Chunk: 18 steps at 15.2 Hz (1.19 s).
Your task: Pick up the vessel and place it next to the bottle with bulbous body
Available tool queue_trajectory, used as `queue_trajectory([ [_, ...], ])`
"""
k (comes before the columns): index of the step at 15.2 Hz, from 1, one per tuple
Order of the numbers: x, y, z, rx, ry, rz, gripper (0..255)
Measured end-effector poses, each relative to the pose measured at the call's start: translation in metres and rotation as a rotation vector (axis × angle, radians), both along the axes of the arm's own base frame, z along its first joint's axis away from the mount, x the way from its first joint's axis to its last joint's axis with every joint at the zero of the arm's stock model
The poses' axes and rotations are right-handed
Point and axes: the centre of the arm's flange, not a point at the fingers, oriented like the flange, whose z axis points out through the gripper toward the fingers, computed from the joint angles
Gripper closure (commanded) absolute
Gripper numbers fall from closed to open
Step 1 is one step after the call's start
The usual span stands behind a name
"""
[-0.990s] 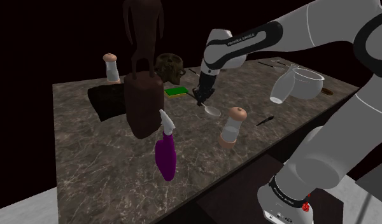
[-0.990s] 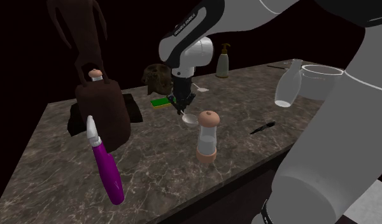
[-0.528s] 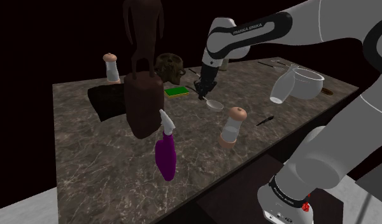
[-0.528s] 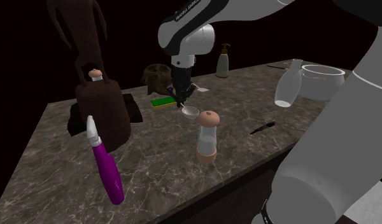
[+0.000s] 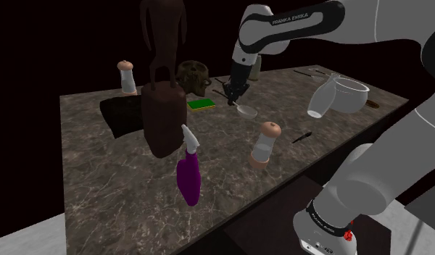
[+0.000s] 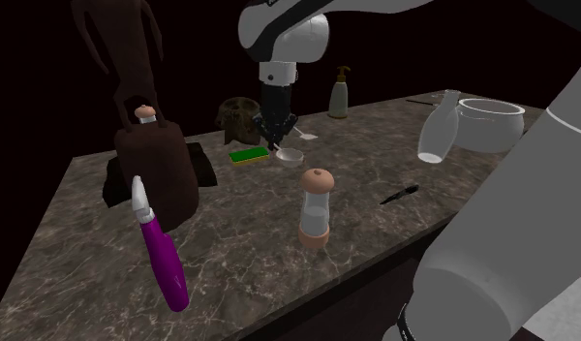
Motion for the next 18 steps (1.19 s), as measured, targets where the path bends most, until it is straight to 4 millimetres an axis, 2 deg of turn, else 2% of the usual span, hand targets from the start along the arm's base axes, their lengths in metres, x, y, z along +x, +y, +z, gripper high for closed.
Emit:
queue_trajectory([
  [18,0.002,-0.001,0.095,0.0,0.0,0.0,255],
])
